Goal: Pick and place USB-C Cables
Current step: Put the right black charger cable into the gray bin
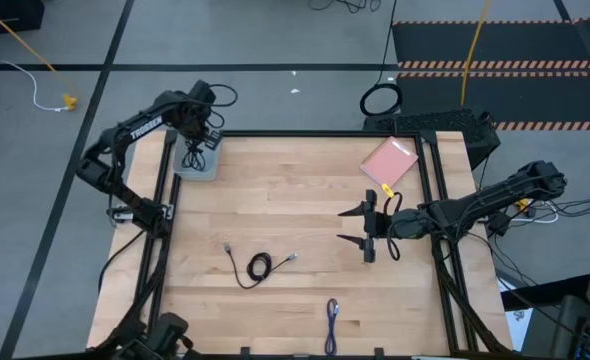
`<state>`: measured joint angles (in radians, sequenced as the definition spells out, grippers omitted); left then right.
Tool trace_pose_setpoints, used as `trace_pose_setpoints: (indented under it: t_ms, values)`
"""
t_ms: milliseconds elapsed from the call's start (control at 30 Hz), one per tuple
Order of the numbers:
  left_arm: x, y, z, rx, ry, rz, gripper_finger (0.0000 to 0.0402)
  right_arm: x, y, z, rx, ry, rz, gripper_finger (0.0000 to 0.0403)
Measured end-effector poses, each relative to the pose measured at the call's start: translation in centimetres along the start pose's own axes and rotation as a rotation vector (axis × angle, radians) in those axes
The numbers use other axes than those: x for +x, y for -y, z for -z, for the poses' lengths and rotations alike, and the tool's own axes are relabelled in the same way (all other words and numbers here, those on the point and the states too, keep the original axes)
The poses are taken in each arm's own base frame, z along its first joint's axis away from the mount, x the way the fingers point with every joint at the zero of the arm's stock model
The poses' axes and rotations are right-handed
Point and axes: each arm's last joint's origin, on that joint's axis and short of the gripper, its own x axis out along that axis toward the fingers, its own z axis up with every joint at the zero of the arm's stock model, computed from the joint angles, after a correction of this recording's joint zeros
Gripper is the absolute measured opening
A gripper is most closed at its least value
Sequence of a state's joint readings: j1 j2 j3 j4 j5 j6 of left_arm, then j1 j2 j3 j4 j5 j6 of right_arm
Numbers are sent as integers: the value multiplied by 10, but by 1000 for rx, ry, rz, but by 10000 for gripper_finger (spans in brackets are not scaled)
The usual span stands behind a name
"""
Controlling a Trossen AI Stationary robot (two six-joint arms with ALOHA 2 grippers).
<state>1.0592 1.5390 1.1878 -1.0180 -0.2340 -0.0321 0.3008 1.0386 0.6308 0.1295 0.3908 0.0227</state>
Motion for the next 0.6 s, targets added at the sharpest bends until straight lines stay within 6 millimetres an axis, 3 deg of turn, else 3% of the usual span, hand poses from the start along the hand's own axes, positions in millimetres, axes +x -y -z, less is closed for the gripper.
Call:
trace_pose_setpoints:
  t_ms: [167,367,600]
  values:
    - [11,2,4,5,-10,-2,32,0,0,0,0,0,0,254]
    - [36,8,8,27,-87,2,22,0,0,0,-1,0,0,254]
    - [60,14,3,41,-130,2,40,0,0,0,-1,0,0,254]
